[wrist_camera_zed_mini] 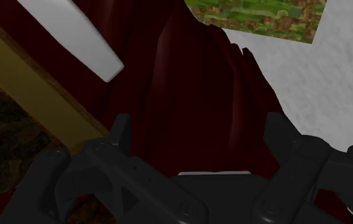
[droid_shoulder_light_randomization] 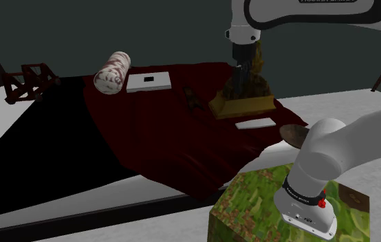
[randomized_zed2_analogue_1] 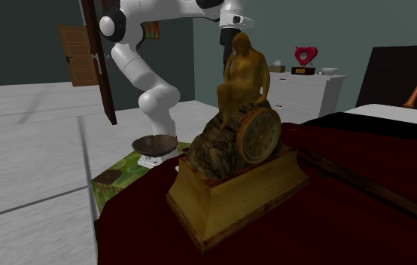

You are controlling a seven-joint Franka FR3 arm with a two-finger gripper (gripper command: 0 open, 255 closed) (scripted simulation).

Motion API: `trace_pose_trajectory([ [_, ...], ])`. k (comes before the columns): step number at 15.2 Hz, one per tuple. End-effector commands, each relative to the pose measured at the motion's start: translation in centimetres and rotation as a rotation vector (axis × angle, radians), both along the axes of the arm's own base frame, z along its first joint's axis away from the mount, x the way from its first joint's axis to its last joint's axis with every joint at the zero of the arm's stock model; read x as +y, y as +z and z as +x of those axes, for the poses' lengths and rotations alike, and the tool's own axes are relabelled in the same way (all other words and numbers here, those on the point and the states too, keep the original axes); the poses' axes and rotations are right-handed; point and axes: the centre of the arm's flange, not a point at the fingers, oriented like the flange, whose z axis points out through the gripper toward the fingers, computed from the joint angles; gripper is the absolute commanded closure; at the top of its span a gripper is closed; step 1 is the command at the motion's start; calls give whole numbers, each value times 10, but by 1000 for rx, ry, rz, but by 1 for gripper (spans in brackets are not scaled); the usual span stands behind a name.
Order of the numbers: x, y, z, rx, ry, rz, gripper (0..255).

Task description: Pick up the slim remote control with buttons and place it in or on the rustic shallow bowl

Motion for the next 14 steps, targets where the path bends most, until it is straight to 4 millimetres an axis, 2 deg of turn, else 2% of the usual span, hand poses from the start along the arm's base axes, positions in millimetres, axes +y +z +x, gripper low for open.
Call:
trace_pose_trajectory([
  [1,0,0,0,0,0,0,0],
  [8,-64,-66,-23,-2,209,28,0],
  [14,-120,-124,-32,-4,388,52,0],
])
